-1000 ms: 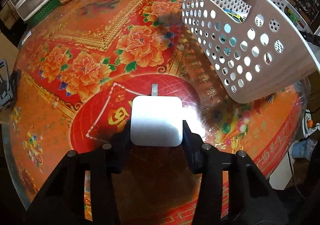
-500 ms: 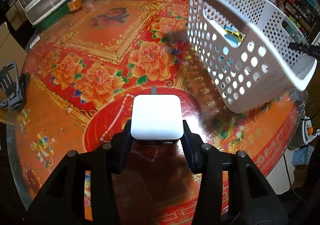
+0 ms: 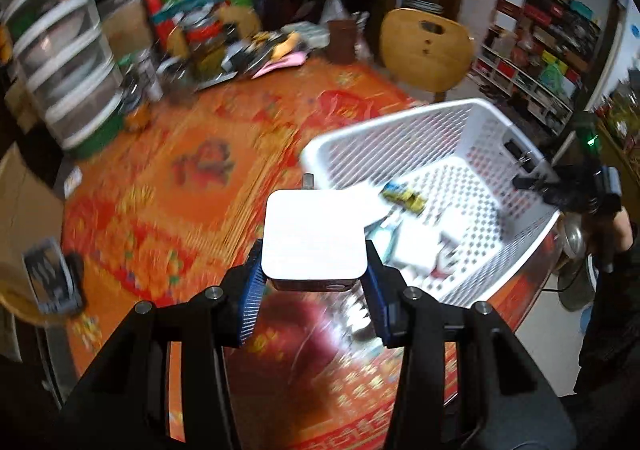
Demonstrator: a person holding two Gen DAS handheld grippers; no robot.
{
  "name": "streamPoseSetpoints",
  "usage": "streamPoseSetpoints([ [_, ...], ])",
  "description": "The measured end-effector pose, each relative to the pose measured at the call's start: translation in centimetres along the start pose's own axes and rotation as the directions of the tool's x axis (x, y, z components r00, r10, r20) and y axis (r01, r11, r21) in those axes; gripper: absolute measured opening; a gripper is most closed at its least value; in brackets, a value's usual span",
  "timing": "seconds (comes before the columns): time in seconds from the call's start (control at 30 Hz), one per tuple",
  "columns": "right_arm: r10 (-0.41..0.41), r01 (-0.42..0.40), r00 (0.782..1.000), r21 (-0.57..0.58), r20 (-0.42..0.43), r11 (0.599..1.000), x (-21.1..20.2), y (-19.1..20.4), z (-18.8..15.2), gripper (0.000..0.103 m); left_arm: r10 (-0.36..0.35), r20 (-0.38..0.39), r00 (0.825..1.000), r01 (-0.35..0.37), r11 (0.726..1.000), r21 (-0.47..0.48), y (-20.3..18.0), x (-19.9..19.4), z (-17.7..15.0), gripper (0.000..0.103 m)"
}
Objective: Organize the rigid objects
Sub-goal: 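Carry the white charger into the basket and release it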
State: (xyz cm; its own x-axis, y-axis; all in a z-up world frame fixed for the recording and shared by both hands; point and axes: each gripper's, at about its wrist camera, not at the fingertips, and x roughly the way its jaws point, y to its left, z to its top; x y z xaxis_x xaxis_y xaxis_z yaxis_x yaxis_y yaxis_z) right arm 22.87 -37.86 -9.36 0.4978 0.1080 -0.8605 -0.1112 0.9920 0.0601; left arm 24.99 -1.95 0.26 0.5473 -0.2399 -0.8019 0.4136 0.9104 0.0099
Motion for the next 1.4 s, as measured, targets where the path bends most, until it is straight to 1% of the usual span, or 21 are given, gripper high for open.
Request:
streamPoseSetpoints([
  [0.1, -0.005, 0.005, 1.000, -0.004, -0.002, 1.000, 0.0, 0.1, 0.0, 0.016, -0.019, -0.009, 1.000, 0.019, 0.998, 0.058, -3.1, 1.2, 2.6, 0.043],
  [0.17, -0.005, 0.005, 1.000, -0.004, -0.003, 1.000, 0.1, 0.1, 0.0, 0.016, -0.055, -0.049, 0.997, 0.059, 0.995, 0.086, -5.2, 3.2, 4.1, 0.043],
  [0.23, -0.004, 0.004, 1.000, -0.002, -0.003, 1.000, 0.1, 0.1, 0.0, 0.016, -0.069, -0.090, 0.994, 0.078, 0.992, 0.099, -6.7, 5.4, 4.9, 0.043],
  [0.33, -0.002, 0.002, 1.000, -0.003, -0.004, 1.000, 0.2, 0.1, 0.0, 0.017, -0.090, -0.181, 0.979, 0.112, 0.987, 0.117, -8.9, 9.1, 5.6, 0.043],
  [0.47, -0.001, 0.001, 1.000, -0.003, -0.007, 1.000, 0.3, 0.1, 0.0, 0.017, -0.050, -0.280, 0.959, 0.097, 0.983, 0.157, -11.1, 13.0, 5.5, 0.043],
  [0.57, 0.000, 0.000, 1.000, -0.002, -0.007, 1.000, 0.3, 0.1, 0.0, 0.017, -0.037, -0.317, 0.948, 0.095, 0.981, 0.169, -11.7, 14.6, 5.2, 0.043],
  [0.63, -0.001, 0.001, 1.000, -0.004, -0.008, 1.000, 0.3, 0.1, 0.1, 0.017, -0.030, -0.345, 0.938, 0.091, 0.983, 0.161, -11.5, 15.5, 4.9, 0.043],
  [0.7, -0.001, 0.001, 1.000, -0.003, -0.008, 1.000, 0.3, 0.1, 0.0, 0.017, -0.022, -0.352, 0.936, 0.084, 0.983, 0.164, -11.4, 16.0, 4.6, 0.043],
  [0.9, 0.001, -0.001, 1.000, -0.002, -0.007, 1.000, 0.3, 0.2, 0.0, 0.017, 0.007, -0.392, 0.920, 0.064, 0.983, 0.169, -11.2, 17.3, 3.8, 0.043],
  [0.97, 0.002, -0.002, 1.000, 0.000, -0.005, 1.000, 0.3, 0.2, 0.0, 0.017, 0.001, -0.385, 0.923, 0.073, 0.981, 0.178, -11.3, 17.2, 3.7, 0.043],
  [1.0, 0.003, -0.003, 1.000, 0.000, -0.005, 1.000, 0.3, 0.2, 0.0, 0.017, 0.001, -0.382, 0.924, 0.072, 0.981, 0.178, -11.4, 17.1, 3.8, 0.047],
  [1.03, 0.003, -0.003, 1.000, 0.002, -0.005, 1.000, 0.3, 0.3, 0.0, 0.017, 0.007, -0.375, 0.927, 0.065, 0.982, 0.179, -11.4, 16.9, 3.8, 0.061],
  [1.07, 0.003, -0.003, 1.000, 0.002, -0.006, 1.000, 0.3, 0.2, 0.0, 0.017, 0.014, -0.364, 0.931, 0.058, 0.981, 0.186, -11.4, 16.6, 3.9, 0.069],
  [1.1, 0.002, -0.002, 1.000, 0.001, -0.006, 1.000, 0.2, 0.2, 0.0, 0.017, 0.018, -0.348, 0.937, 0.052, 0.980, 0.191, -11.3, 16.2, 4.0, 0.083],
  [1.13, 0.001, -0.001, 1.000, 0.001, -0.007, 1.000, 0.2, 0.2, 0.0, 0.017, 0.019, -0.336, 0.942, 0.049, 0.980, 0.193, -11.2, 15.9, 4.1, 0.087],
  [1.23, 0.003, -0.003, 1.000, 0.003, -0.006, 1.000, 0.2, 0.3, 0.1, 0.017, -0.006, -0.309, 0.951, 0.065, 0.981, 0.182, -10.6, 14.5, 4.5, 0.088],
  [1.3, 0.001, -0.001, 1.000, 0.001, -0.007, 1.000, 0.2, 0.2, 0.0, 0.017, 0.009, -0.281, 0.960, 0.046, 0.981, 0.190, -10.2, 13.5, 4.4, 0.091],
  [1.4, 0.002, -0.002, 1.000, 0.002, -0.006, 1.000, 0.2, 0.2, 0.0, 0.017, 0.017, -0.222, 0.975, 0.026, 0.981, 0.191, -9.4, 11.6, 4.5, 0.092],
])
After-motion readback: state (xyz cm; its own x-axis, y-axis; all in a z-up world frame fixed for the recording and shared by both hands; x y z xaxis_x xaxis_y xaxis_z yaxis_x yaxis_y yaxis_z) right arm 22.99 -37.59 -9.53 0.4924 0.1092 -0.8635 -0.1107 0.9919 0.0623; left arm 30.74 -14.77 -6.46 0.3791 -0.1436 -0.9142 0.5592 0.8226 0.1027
